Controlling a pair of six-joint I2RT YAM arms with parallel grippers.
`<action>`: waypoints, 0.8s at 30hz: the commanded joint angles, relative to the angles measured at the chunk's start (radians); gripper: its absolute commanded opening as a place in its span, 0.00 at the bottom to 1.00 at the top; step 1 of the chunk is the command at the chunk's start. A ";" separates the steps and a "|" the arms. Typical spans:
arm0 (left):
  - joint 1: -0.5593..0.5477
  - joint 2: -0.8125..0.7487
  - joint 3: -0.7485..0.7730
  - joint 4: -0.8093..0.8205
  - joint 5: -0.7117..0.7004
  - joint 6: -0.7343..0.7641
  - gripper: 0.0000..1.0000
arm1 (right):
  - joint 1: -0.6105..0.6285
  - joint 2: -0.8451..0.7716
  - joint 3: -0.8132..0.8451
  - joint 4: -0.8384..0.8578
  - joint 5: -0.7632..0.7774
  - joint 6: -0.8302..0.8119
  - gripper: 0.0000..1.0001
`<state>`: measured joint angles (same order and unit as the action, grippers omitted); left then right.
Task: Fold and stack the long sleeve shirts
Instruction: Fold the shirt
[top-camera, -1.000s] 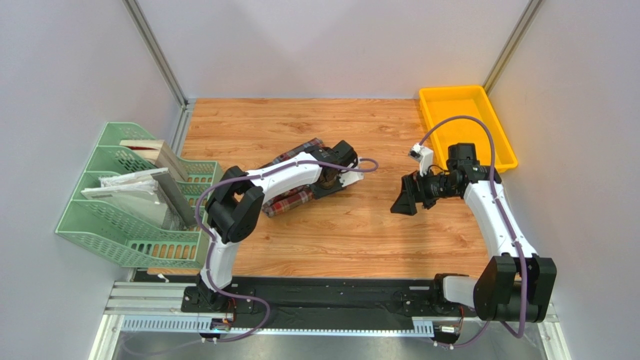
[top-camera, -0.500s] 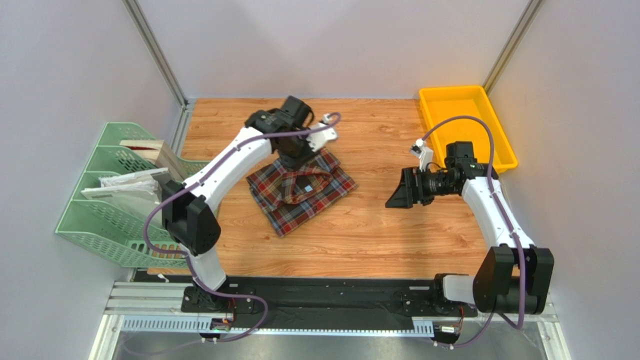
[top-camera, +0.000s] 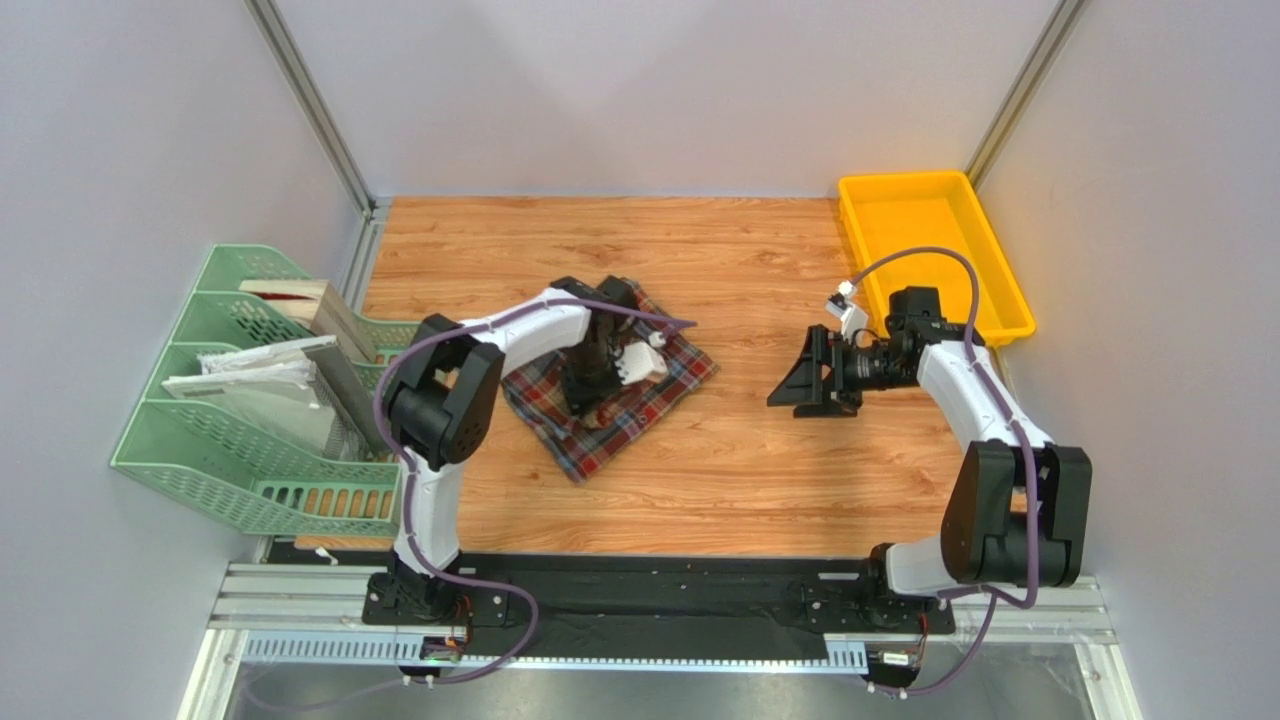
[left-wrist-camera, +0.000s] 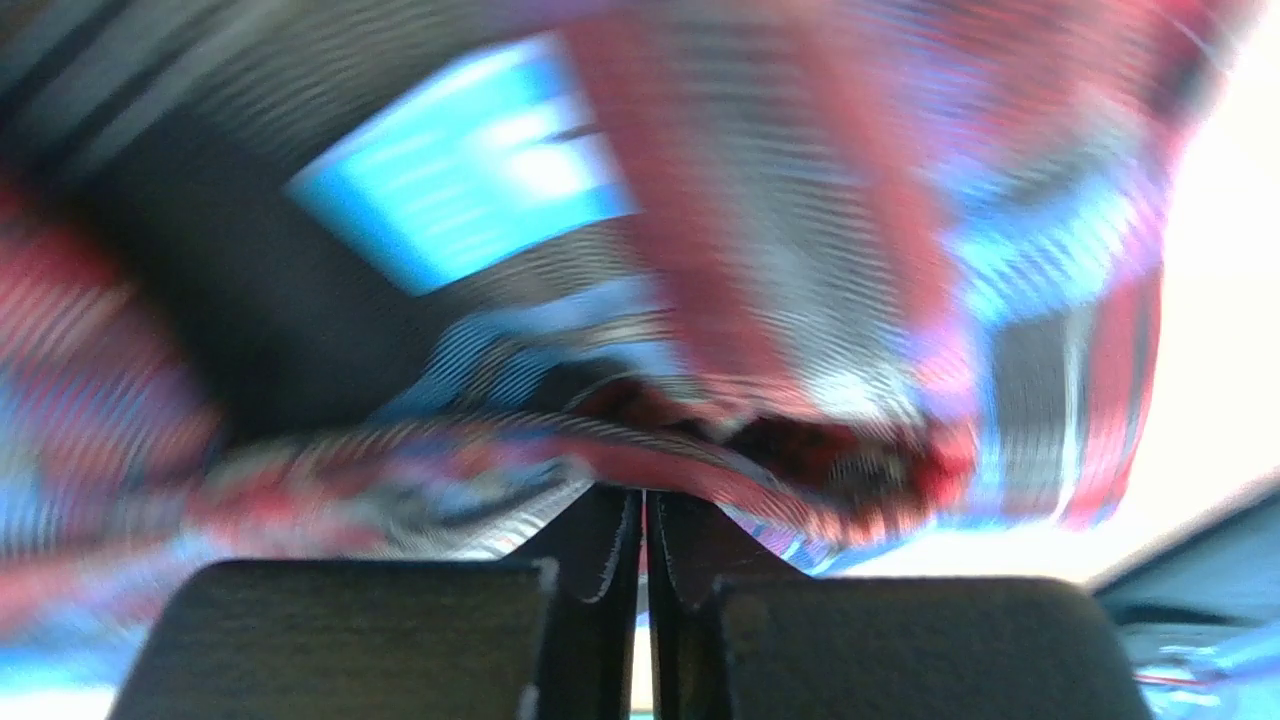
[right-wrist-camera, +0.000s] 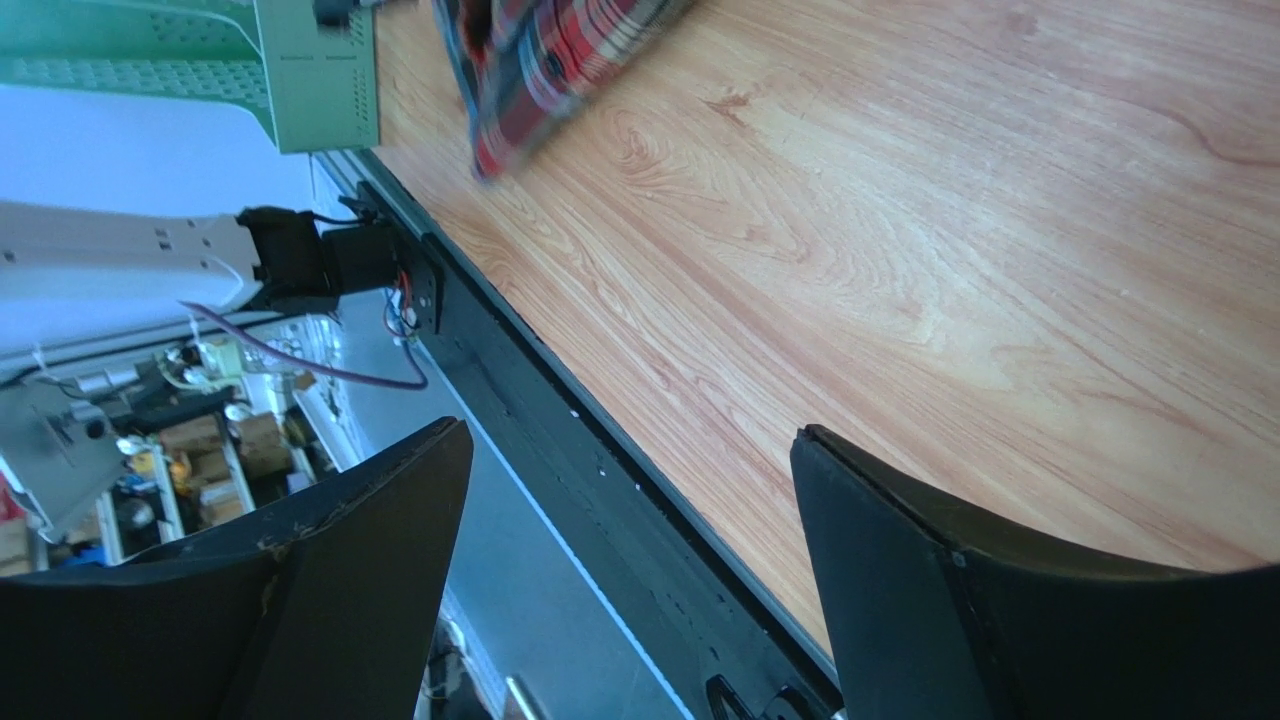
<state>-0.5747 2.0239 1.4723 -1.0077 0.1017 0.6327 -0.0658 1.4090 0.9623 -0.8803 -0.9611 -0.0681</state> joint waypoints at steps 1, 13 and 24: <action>-0.247 -0.019 0.029 0.004 0.269 -0.276 0.02 | -0.019 0.045 0.006 0.058 0.005 0.062 0.84; -0.080 -0.309 0.133 0.086 0.575 -0.458 0.21 | 0.147 0.313 0.260 0.190 0.228 0.146 0.80; 0.309 -0.611 -0.176 0.143 0.595 -0.426 0.27 | 0.375 0.643 0.473 0.225 0.366 0.145 0.55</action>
<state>-0.3004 1.5005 1.3567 -0.8845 0.6727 0.1917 0.2478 1.9682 1.3472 -0.6880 -0.6712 0.0814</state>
